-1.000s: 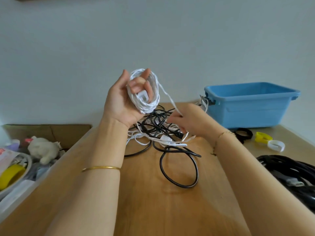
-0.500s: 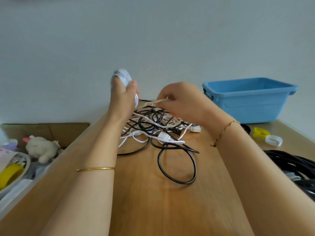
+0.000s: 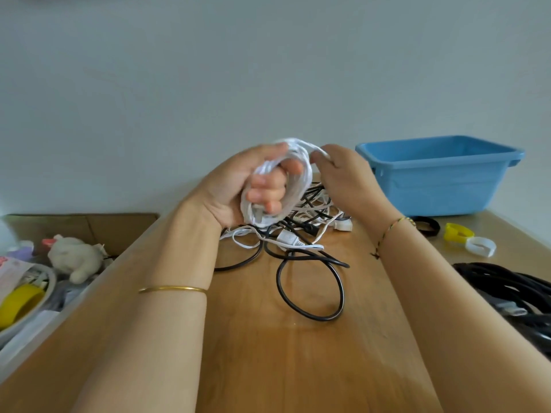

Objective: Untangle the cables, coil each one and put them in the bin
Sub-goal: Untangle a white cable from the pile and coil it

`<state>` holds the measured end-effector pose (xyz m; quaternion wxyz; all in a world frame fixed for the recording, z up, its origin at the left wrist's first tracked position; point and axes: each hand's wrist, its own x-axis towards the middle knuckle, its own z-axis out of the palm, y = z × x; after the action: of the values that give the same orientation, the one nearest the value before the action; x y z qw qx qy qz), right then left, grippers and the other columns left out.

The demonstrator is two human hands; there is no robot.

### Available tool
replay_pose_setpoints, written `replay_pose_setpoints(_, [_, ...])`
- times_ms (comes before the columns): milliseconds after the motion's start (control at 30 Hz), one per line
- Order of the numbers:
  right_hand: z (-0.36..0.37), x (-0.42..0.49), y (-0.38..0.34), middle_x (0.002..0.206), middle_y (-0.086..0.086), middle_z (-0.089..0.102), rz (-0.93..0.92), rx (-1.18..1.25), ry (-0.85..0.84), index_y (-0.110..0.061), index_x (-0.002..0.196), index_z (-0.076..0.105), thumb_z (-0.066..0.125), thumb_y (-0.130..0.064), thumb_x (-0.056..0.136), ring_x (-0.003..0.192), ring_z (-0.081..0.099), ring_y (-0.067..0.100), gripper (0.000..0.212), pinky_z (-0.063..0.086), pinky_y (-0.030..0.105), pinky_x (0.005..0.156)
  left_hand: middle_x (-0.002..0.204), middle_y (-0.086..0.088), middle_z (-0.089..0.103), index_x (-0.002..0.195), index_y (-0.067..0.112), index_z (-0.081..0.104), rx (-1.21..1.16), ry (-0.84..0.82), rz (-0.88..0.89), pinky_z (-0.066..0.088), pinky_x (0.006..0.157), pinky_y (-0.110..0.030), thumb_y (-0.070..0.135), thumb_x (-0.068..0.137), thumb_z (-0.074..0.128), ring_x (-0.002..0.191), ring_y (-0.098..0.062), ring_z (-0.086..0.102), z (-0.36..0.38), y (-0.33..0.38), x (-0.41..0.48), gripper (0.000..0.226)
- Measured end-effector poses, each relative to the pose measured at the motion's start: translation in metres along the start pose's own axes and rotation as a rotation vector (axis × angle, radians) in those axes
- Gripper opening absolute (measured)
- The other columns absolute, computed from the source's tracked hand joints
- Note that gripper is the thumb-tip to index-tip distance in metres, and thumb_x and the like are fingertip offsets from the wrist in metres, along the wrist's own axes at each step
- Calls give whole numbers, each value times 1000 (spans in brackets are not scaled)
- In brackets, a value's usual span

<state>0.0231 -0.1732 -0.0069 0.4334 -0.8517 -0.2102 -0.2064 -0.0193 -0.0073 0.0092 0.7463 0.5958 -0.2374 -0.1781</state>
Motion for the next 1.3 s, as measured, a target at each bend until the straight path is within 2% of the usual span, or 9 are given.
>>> replay_pose_setpoints(167, [15, -9, -2, 65, -1, 51, 58, 13, -235, -9, 105, 62, 34, -18, 102, 54, 46, 13, 30, 39, 23, 51, 42, 6, 46, 83, 1, 64, -548, -36, 124, 37, 50, -12, 29, 90, 58, 35, -6, 45, -17, 3, 0, 29])
replay_pose_setpoints(300, [24, -13, -9, 67, 2, 59, 50, -12, -335, -6, 101, 62, 37, -11, 98, 52, 48, 8, 25, 40, 19, 50, 46, 4, 44, 88, -1, 58, -807, 221, 386, 48, 50, -18, 33, 95, 51, 38, -7, 45, -9, 7, 2, 35])
replay_pose_setpoints(467, [35, -23, -20, 62, 2, 64, 20, 47, -571, -4, 103, 58, 43, -8, 95, 40, 51, 3, 17, 49, 18, 55, 63, 1, 43, 65, 8, 56, -511, 607, 610, 46, 67, -27, 23, 99, 35, 50, -13, 40, -10, 10, 3, 43])
replay_pose_setpoints(667, [31, -28, -29, 65, 8, 67, 42, 188, -722, -6, 97, 61, 50, -7, 93, 38, 46, 10, 12, 40, 16, 42, 61, 2, 51, 83, 11, 45, -108, 882, 683, 53, 68, -30, 17, 102, 40, 51, -11, 50, -19, 3, 11, 21])
replay_pose_setpoints(800, [16, -24, -28, 76, 8, 70, 24, 176, -707, -10, 93, 68, 55, -3, 88, 45, 47, 7, 16, 44, 18, 46, 68, 3, 46, 85, 18, 38, 411, 1017, 702, 49, 68, -27, 13, 102, 40, 57, -7, 50, -18, 0, 11, 18])
replay_pose_setpoints(1000, [1, -19, -31, 67, 11, 66, -47, 328, -464, -13, 94, 71, 56, -7, 91, 66, 60, 18, 16, 53, 35, 79, 78, -8, 46, 83, 18, 36, 928, 1025, 560, 42, 59, -18, 9, 96, 42, 65, -12, 46, -29, 0, 2, 17])
replay_pose_setpoints(1067, [-5, -17, -34, 53, 3, 50, -12, 429, -405, -12, 91, 69, 54, -7, 93, 50, 52, 15, 16, 56, 34, 65, 90, -11, 49, 94, 13, 38, 1010, 969, 406, 45, 66, -24, 17, 95, 46, 76, -18, 51, -31, -3, 3, 9])
replay_pose_setpoints(1133, [-13, -14, -34, 47, -5, 36, 17, 495, -344, -11, 88, 67, 50, -8, 95, 39, 35, 9, 19, 47, 23, 43, 86, -11, 49, 95, 11, 40, 1076, 852, 267, 45, 70, -31, 18, 95, 46, 74, -21, 52, -27, -3, 3, 9])
replay_pose_setpoints(1300, [-22, -9, -25, 41, -9, 30, 80, 582, -178, -5, 92, 66, 42, -1, 95, 38, 24, 9, 24, 29, 21, 36, 60, 1, 49, 101, 1, 57, 758, 499, 34, 52, 62, -36, 38, 99, 44, 53, -16, 49, -2, -2, -3, 39])
